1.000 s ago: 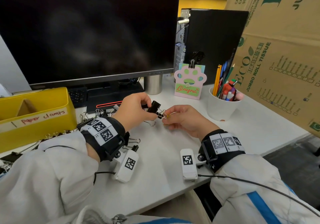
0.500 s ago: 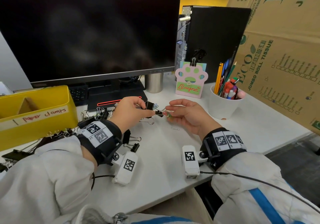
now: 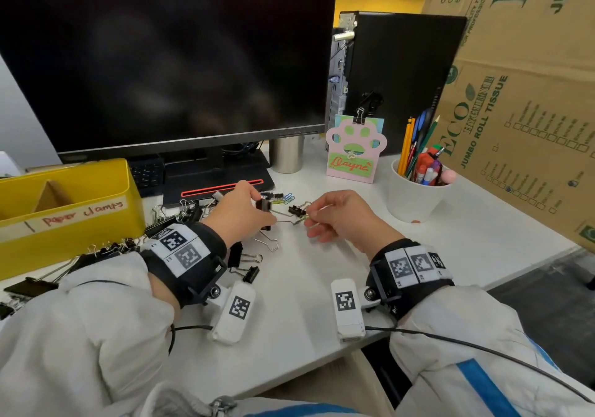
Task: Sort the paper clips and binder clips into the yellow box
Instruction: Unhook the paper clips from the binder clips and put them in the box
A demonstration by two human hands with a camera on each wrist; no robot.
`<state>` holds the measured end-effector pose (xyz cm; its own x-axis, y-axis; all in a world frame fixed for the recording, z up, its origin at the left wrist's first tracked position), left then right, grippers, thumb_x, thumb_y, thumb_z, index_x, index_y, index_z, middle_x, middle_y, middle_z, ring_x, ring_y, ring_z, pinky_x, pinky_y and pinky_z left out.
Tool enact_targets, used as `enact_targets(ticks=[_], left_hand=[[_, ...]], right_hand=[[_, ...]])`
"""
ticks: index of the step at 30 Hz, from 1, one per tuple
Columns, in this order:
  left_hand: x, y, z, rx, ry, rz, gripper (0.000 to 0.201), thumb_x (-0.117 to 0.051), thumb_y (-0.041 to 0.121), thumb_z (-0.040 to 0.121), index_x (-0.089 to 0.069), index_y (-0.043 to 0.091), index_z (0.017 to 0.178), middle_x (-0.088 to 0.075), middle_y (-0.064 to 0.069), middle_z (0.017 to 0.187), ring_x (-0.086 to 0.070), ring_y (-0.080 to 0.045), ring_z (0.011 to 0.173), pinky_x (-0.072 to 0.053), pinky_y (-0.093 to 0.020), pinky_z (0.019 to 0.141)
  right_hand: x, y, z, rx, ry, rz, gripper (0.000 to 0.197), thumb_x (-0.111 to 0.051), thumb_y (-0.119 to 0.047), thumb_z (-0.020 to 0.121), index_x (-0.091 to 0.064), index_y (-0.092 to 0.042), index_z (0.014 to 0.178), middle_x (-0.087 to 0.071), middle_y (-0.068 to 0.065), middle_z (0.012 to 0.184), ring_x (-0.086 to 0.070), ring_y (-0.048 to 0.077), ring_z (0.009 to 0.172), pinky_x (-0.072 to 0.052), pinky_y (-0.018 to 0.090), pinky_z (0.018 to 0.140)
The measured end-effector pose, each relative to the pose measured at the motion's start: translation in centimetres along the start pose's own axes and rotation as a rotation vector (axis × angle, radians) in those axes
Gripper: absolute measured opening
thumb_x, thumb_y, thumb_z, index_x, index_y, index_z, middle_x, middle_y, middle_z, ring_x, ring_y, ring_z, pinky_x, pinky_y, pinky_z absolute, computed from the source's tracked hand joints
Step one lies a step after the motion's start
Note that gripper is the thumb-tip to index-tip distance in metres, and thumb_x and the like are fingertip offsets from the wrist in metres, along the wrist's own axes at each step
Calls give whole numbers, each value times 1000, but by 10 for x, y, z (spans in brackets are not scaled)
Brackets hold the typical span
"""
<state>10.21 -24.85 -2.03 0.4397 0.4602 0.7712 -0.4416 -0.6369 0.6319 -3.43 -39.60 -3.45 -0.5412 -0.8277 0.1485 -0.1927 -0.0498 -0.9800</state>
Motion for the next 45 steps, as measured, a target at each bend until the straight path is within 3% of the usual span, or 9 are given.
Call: enact_targets(ticks=[3,7,16,21,28,33,37,41,45], left_hand=[[-1,4,0,-19,-29,14,34,-64,38,95,-54,22,123,-61,-9,116,-59,-17,79,-51,-30,64],[-1,4,0,-10,-15,-46,22,-56,40,99,-59,20,107,-66,-13,108,-55,-17,73,-45,-27,60],[-1,16,-6,-94,15,-140,36,-59,44,97,-68,9,99,-61,-9,72,-44,-13,48,-37,-21,41],[2,21,-13,-135,62,-225,30,-60,41,97,-66,12,90,-61,-6,70,-48,-14,51,-42,-26,50],[4,17,-17,-131,138,-325,30,-62,41,96,-59,14,106,-65,-1,77,-53,-9,58,-42,-23,52],[4,19,-17,-151,145,-353,31,-62,41,96,-58,13,109,-65,-2,80,-55,-9,62,-43,-23,55],[4,17,-16,-146,168,-365,30,-63,41,95,-59,14,107,-66,-1,82,-56,-9,64,-45,-24,55],[0,12,-14,-125,160,-409,28,-63,41,95,-59,16,107,-67,-2,84,-57,-11,66,-48,-25,54],[-1,7,-14,-102,174,-433,28,-61,42,96,-59,16,106,-63,-2,82,-53,-12,64,-45,-25,51]], right_hand=[[0,-1,3,25,23,-94,17,-54,8,95,-67,-2,89,-68,16,78,-66,18,57,-51,23,46],[14,-6,6,124,138,22,23,-54,9,95,-72,-4,93,-69,13,80,-64,18,68,-54,24,60],[3,-17,0,199,18,184,12,-67,9,87,-70,-1,90,-71,10,76,-66,16,65,-55,25,60],[15,-11,6,144,171,14,24,-54,8,86,-71,-7,81,-62,12,72,-55,17,59,-44,25,50],[12,-16,5,145,172,-51,36,-42,-1,92,-75,-8,82,-46,-20,38,-36,12,56,-29,25,55],[12,-13,6,177,146,-65,29,-61,-26,97,-77,-2,91,-60,-16,61,-48,3,58,-36,21,63],[14,-5,7,151,122,30,18,-58,-9,98,-74,1,102,-65,-6,73,-56,6,68,-43,9,55],[13,7,9,52,84,227,14,-63,-1,94,-75,-7,92,-68,6,78,-58,17,73,-41,24,58],[14,5,11,78,72,329,16,-65,9,87,-74,-5,91,-69,14,82,-61,23,77,-46,24,65]])
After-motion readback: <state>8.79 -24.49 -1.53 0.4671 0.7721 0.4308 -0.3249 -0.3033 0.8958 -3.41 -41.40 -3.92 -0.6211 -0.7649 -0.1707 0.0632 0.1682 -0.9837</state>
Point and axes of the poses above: each hand's wrist, its own z-axis towards the middle knuckle, its own x-axis out of the back of the hand, y = z × x, the point moved 8 cm from there along z, towards the middle knuckle
